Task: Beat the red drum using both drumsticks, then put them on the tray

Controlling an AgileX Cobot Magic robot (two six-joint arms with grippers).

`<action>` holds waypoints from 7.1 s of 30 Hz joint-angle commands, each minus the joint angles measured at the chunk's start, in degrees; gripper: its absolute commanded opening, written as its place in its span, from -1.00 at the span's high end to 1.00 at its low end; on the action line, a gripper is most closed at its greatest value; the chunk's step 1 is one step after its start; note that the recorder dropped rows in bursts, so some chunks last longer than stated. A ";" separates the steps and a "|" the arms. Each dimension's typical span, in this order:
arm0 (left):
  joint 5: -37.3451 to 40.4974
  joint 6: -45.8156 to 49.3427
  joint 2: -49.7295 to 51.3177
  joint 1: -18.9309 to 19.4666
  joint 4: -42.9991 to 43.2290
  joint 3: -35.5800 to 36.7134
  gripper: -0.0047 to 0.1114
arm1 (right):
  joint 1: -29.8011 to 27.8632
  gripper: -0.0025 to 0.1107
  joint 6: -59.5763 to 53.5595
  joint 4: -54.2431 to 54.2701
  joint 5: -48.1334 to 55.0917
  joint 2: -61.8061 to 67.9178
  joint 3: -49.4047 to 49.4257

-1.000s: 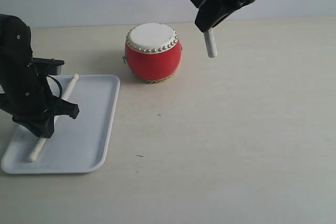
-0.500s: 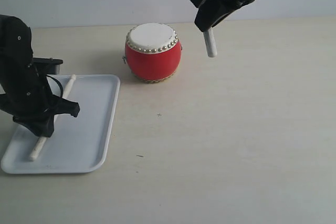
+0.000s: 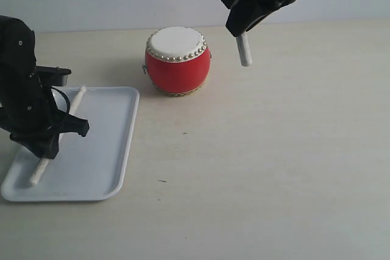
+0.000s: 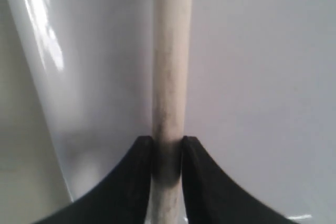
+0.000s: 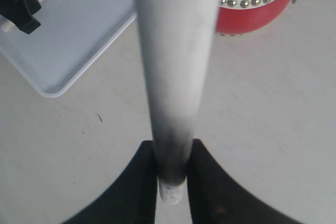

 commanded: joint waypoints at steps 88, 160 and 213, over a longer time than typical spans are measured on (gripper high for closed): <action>20.87 122.12 -8.87 5.98 -103.32 10.89 -0.28 | 0.04 0.96 -41.72 41.41 3.57 20.02 0.10; 20.87 108.63 -9.22 13.64 -103.32 10.10 0.92 | 2.73 -0.23 -40.08 40.92 3.57 20.02 0.10; -20.37 13.68 -10.24 4.95 -3.37 7.21 0.92 | -13.27 -0.17 -37.01 28.39 -6.49 15.87 1.16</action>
